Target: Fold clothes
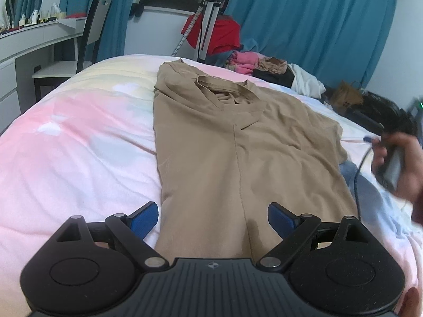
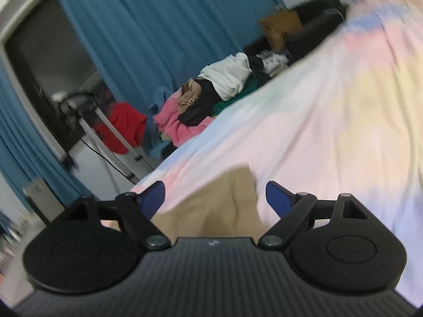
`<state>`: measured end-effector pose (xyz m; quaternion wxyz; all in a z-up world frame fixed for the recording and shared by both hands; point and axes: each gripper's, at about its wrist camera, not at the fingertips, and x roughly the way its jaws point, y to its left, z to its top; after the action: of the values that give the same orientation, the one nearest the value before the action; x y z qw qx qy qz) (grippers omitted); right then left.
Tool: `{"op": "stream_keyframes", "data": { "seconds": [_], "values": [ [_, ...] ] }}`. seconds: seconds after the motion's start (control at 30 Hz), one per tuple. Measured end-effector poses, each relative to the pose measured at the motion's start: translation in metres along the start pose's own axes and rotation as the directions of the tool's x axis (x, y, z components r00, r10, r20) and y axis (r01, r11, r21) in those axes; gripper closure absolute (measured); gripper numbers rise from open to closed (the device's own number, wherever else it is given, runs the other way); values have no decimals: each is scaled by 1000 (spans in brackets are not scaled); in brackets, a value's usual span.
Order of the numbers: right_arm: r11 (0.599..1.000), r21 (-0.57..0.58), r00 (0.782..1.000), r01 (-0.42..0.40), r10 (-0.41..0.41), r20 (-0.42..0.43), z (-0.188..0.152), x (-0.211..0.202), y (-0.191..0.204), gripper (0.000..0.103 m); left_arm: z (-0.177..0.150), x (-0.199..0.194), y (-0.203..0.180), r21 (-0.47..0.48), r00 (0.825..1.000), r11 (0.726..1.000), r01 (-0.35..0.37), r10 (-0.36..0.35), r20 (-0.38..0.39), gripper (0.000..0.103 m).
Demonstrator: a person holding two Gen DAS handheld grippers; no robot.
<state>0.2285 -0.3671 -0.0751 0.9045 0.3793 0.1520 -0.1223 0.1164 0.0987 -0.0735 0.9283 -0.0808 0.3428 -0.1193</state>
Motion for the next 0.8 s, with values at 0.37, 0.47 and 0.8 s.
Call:
{"op": "stream_keyframes", "data": {
  "seconds": [0.37,0.47,0.8],
  "values": [
    [950,302,970,-75,140,-201,-52,18,-26,17,-7,-19,-2,-3,1000,1000,3,-3,17,12],
    [951,282,963,-123,183,-196,-57,35,-24,18,-9,-15,0,-3,1000,1000,-10,10,8,12],
    [985,109,987,-134,142,-75,-35,45,-29,94,-7,4,4,5,999,999,-44,44,-14,12]
  ]
}}
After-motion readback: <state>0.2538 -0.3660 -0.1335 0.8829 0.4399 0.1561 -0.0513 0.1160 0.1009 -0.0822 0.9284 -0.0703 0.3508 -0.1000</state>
